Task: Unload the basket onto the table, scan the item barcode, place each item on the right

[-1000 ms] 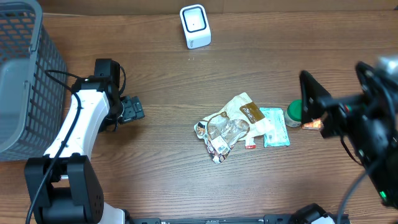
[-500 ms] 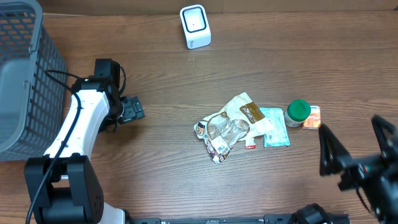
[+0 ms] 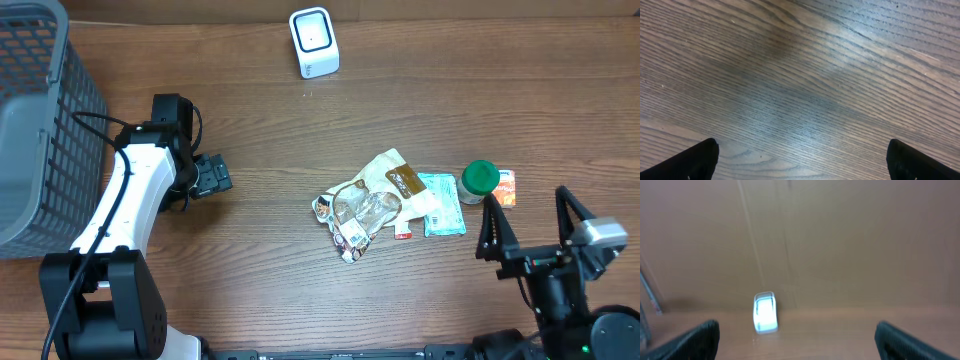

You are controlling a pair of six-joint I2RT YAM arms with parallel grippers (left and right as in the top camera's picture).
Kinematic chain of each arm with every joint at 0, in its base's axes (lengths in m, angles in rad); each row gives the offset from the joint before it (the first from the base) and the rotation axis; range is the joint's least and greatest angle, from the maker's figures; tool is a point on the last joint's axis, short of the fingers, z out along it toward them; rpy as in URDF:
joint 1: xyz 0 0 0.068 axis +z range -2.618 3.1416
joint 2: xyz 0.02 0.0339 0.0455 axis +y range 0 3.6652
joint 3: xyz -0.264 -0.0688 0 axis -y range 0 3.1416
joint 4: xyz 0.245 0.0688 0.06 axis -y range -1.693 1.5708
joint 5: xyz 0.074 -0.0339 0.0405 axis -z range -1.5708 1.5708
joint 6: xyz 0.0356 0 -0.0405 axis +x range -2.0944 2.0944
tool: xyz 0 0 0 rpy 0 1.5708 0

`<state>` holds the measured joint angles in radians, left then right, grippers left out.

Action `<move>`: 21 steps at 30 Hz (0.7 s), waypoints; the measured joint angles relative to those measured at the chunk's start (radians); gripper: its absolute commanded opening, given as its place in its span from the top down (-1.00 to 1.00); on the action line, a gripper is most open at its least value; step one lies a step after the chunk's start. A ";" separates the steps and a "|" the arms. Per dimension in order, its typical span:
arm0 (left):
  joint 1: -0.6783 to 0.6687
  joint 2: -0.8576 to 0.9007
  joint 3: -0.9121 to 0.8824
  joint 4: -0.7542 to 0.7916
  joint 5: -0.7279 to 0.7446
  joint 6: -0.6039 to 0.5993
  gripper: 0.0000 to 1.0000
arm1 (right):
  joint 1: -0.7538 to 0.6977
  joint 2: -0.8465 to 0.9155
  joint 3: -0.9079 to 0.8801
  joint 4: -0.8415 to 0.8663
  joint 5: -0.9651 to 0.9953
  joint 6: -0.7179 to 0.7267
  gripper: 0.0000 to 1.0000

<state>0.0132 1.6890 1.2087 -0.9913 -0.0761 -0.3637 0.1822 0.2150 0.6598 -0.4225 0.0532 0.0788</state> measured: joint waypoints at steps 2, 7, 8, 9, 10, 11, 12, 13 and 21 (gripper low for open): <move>0.000 0.000 0.000 0.000 0.000 0.000 -1.00 | -0.011 -0.026 -0.082 0.158 -0.033 0.000 -1.00; 0.000 0.000 0.000 0.001 0.000 0.000 -1.00 | -0.021 -0.110 -0.276 0.426 -0.095 0.000 -1.00; 0.000 0.000 0.000 0.000 0.000 0.000 -0.99 | -0.021 -0.119 -0.303 0.452 -0.099 0.000 -1.00; 0.000 0.000 0.000 0.000 0.000 0.000 -0.99 | -0.021 -0.129 -0.335 0.476 -0.105 0.000 -1.00; 0.000 0.000 0.000 0.001 0.000 0.000 -1.00 | -0.021 -0.137 -0.360 0.496 -0.107 0.000 -1.00; 0.000 0.000 0.000 0.000 0.000 0.000 -0.99 | -0.021 -0.148 -0.395 0.525 -0.110 0.000 -1.00; 0.000 0.000 0.000 0.000 0.000 0.000 -1.00 | -0.022 -0.159 -0.423 0.538 -0.114 0.000 -1.00; 0.000 0.000 0.000 0.000 0.000 0.000 -0.99 | -0.023 -0.166 -0.445 0.549 -0.117 0.000 -1.00; 0.000 0.000 0.000 0.000 0.000 0.000 -0.99 | -0.024 -0.200 -0.599 0.589 -0.125 0.000 -1.00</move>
<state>0.0132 1.6890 1.2091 -0.9909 -0.0761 -0.3637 0.1585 0.0154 0.0605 0.1665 -0.0715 0.0784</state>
